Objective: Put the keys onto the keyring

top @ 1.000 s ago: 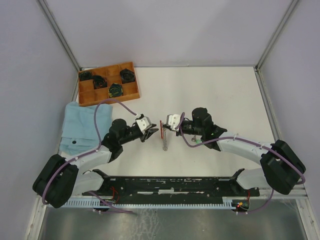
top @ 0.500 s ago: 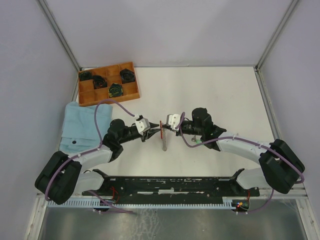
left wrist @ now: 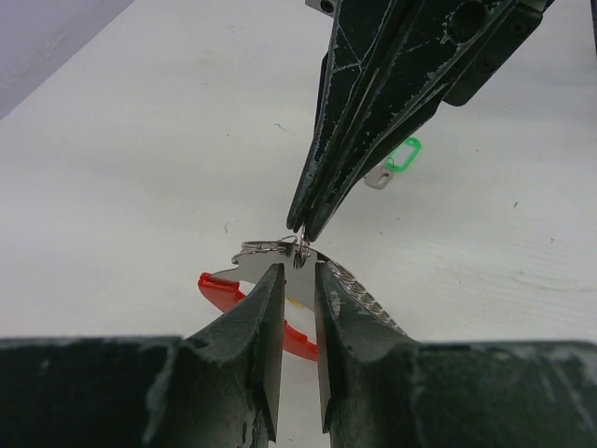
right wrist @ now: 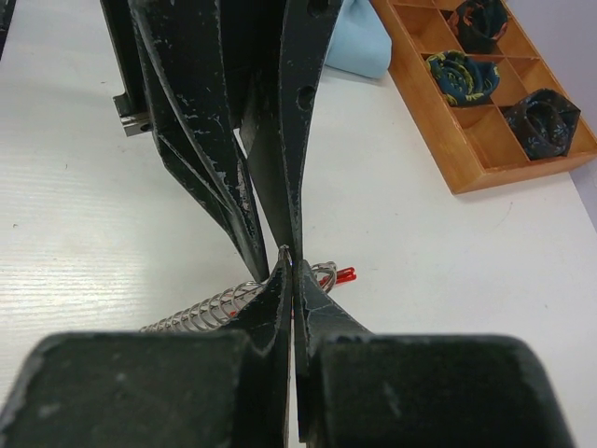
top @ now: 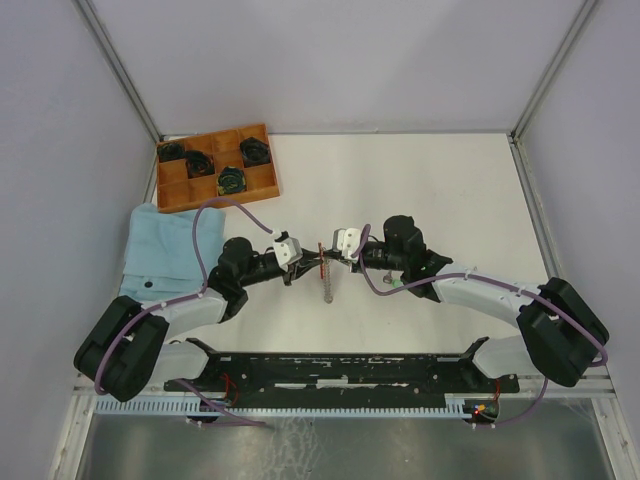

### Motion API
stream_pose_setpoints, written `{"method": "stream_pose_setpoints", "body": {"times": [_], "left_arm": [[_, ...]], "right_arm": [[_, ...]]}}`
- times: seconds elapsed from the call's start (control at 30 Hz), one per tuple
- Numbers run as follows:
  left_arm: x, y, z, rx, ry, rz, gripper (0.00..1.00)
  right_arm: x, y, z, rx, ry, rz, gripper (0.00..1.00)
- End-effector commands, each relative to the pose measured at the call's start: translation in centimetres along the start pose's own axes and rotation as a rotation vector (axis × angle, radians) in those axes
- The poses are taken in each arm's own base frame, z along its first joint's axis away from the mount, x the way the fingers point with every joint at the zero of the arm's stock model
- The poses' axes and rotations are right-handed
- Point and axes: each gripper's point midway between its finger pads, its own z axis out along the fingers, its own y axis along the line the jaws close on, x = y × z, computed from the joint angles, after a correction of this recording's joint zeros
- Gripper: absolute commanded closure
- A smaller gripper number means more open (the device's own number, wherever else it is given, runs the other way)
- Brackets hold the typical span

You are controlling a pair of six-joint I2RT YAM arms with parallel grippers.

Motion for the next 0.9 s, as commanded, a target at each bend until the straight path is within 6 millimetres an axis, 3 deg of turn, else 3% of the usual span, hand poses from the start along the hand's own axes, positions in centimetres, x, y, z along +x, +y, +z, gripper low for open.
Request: {"method": "stream_pose_setpoints", "body": {"times": [0.0,0.37,0.87], "left_arm": [[-2.29,0.69,0.53,0.006,-0.064,0.022,0.75],[-2.84,0.71,0.39,0.008,-0.081,0.025,0.80],[-3.18,0.39,0.49,0.033,-0.090,0.012,0.79]], "right_arm": [[-2.07,-0.72,0.23,0.004,-0.073,-0.032,0.99],[-2.04,-0.37,0.35,-0.021,-0.071,-0.027,0.99],[-2.00,-0.23,0.55,-0.038,-0.067,-0.024,0.99]]}}
